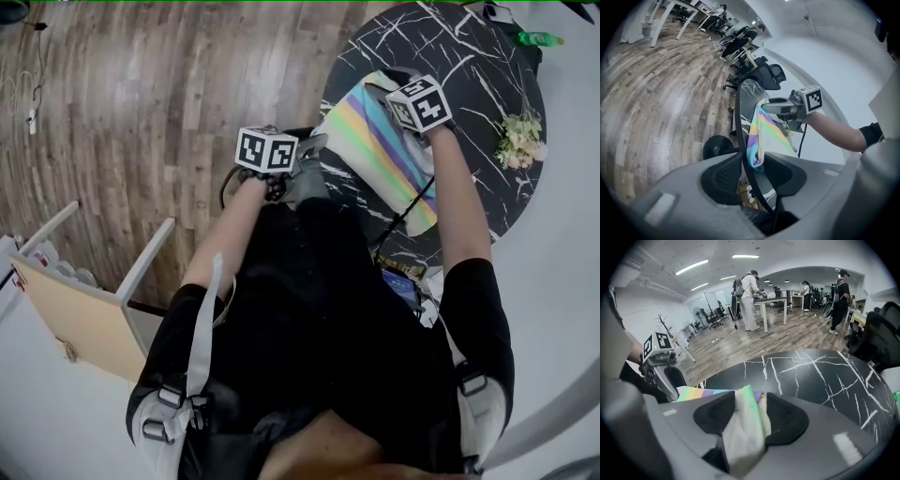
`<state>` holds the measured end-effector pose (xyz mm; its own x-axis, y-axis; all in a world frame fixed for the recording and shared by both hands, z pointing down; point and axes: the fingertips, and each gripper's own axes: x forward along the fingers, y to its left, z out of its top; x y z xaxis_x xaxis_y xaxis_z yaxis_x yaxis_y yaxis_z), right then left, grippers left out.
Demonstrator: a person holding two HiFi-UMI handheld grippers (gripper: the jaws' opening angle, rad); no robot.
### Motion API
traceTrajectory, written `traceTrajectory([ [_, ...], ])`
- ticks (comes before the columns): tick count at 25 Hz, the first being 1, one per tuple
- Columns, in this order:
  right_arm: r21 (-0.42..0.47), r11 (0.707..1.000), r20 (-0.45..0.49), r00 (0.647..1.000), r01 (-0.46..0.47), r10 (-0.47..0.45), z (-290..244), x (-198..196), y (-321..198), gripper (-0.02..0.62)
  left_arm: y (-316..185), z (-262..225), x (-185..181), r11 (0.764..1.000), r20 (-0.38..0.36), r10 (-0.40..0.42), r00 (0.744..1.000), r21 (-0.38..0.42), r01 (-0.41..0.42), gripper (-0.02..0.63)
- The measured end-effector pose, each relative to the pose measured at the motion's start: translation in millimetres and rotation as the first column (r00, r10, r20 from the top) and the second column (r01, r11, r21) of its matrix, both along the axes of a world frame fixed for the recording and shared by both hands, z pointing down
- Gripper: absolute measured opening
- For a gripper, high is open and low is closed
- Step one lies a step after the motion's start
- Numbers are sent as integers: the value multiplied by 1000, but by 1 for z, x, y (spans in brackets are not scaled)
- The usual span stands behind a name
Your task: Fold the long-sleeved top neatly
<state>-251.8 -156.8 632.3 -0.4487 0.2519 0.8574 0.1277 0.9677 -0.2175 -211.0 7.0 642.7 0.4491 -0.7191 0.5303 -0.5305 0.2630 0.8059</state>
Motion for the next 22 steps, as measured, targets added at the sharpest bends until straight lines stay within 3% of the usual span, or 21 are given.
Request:
traceTrajectory([
  [8, 2, 1000, 7, 1000, 6, -6, -2, 2, 11, 115, 2, 0, 1, 1000, 7, 8, 1000, -5, -8, 92],
  [10, 47, 998, 20, 999, 44, -45, -8, 3, 13, 98, 2, -11, -3, 1000, 38, 13, 999, 21, -14, 51],
  [13, 91, 995, 67, 996, 51, -58, -26, 6, 15, 91, -3, -39, -6, 995, 90, 42, 995, 87, -50, 40],
  [18, 85, 993, 189, 980, -78, 61, -69, 23, 9, 91, -9, -88, 11, 962, 158, 149, 976, 206, -180, 35],
  [22, 26, 980, 282, 942, -198, 183, -108, 54, -3, 91, -15, -124, 32, 938, 197, 200, 960, 246, -246, 37],
])
